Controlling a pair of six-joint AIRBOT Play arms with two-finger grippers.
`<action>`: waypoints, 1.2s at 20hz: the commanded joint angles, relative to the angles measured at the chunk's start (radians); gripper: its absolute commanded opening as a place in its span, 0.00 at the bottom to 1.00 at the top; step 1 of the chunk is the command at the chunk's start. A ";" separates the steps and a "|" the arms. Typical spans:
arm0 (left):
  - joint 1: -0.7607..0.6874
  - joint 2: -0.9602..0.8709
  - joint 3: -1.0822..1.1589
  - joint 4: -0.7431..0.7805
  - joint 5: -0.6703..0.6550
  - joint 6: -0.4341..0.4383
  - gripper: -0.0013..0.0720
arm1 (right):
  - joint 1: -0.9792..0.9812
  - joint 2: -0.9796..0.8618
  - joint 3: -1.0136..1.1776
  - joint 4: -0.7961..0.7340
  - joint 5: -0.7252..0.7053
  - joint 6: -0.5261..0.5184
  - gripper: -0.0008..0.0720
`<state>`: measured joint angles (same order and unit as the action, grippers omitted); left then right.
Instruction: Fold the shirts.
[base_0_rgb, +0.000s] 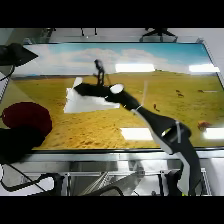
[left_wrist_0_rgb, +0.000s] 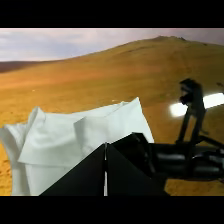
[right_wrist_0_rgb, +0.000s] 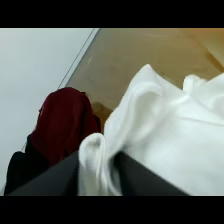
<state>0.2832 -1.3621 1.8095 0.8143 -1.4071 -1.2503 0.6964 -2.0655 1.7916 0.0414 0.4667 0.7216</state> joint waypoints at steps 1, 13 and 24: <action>0.058 0.065 -0.134 0.002 -0.004 0.051 0.03 | 0.089 -0.148 0.022 0.402 -0.162 -0.267 0.84; 0.058 0.065 -0.278 -0.005 0.000 0.080 0.03 | -0.528 0.146 0.023 -0.752 0.625 0.542 0.90; 0.058 0.064 -0.278 -0.005 0.004 0.080 0.03 | -0.449 -0.066 0.024 -0.773 0.671 0.465 0.90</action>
<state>0.3405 -1.2976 1.5322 0.8097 -1.4036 -1.1694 0.2092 -2.0918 1.8141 -0.7403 1.1507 1.2144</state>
